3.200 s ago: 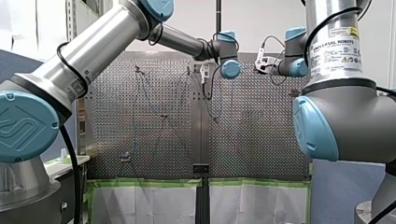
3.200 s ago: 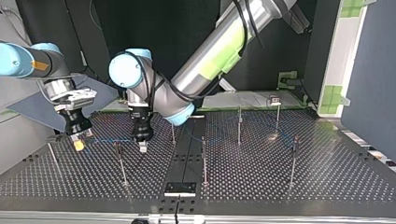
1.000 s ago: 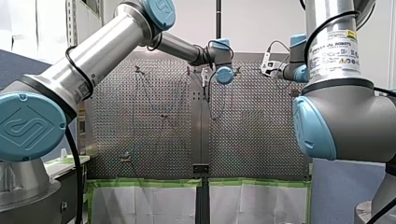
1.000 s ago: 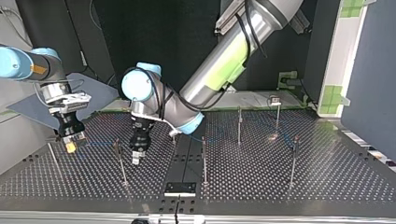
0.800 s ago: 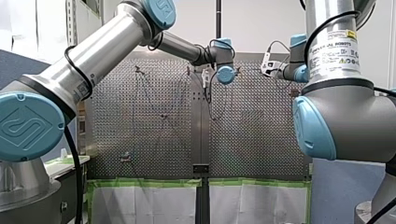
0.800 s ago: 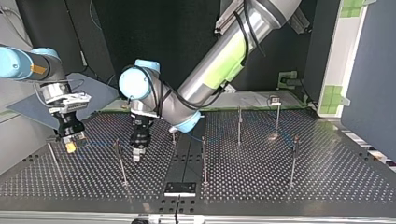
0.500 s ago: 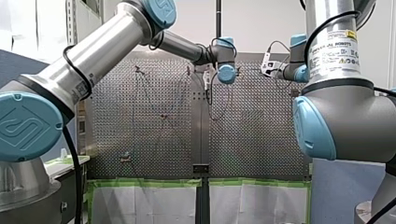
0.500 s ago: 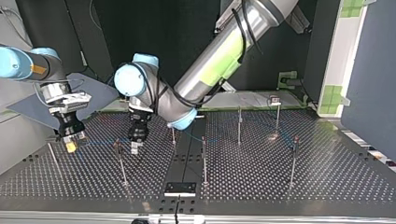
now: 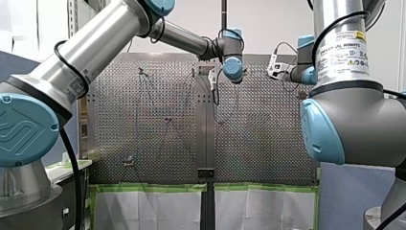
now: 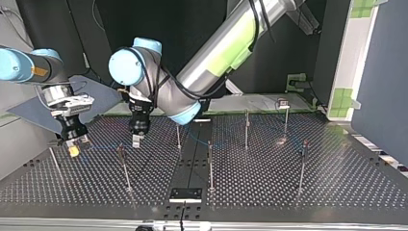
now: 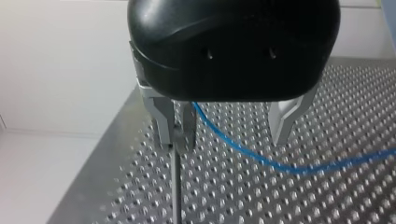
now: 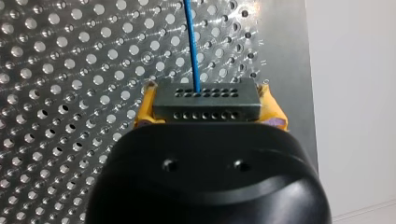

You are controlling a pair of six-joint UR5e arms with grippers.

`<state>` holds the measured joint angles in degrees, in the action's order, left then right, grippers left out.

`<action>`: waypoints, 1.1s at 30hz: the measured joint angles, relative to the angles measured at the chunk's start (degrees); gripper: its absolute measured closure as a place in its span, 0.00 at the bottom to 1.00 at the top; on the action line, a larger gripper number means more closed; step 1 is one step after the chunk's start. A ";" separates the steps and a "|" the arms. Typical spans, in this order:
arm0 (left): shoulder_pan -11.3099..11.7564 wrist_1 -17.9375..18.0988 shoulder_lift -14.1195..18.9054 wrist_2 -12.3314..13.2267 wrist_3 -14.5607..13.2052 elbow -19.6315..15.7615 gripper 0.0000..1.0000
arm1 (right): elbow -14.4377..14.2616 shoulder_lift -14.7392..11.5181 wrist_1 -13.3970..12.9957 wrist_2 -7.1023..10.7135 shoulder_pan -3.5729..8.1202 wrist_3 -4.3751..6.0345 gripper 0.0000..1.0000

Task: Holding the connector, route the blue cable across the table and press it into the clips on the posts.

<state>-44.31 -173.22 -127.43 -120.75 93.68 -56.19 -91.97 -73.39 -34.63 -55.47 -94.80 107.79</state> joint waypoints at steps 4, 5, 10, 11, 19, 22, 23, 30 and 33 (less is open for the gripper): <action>-1.35 -0.17 1.96 0.31 0.86 -1.96 0.00 | 0.02 -0.02 0.18 0.00 0.01 -0.01 1.00; -1.72 -0.16 2.38 0.28 1.05 -2.37 0.00 | 0.03 -0.03 0.21 0.00 0.00 -0.01 1.00; -3.92 0.12 4.68 0.03 1.68 -4.67 0.00 | 0.01 -0.02 0.27 0.00 0.01 -0.01 1.00; -4.21 0.31 5.06 0.01 1.77 -5.05 0.00 | 0.01 -0.03 0.29 0.00 0.01 0.01 1.00; -4.69 3.61 8.80 -0.05 2.76 -8.79 0.00 | 0.00 -0.02 0.30 0.00 0.18 0.08 1.00; -4.21 5.02 10.21 -0.05 3.69 -10.19 0.00 | 0.01 -0.01 0.29 0.00 0.28 0.04 1.00; -4.08 5.44 10.64 -0.05 4.05 -10.64 0.00 | 0.02 -0.01 0.28 0.00 0.30 0.03 1.00; -3.44 8.72 13.91 -0.05 5.56 -13.89 0.00 | 0.00 0.00 0.30 0.00 0.47 0.11 1.00; -3.32 10.08 15.25 -0.05 5.57 -15.23 0.00 | 0.00 0.00 0.33 -0.01 0.39 0.13 1.00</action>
<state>-47.62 -163.14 -112.18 -120.80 99.24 -71.42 -91.98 -73.39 -34.31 -55.47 -94.42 107.91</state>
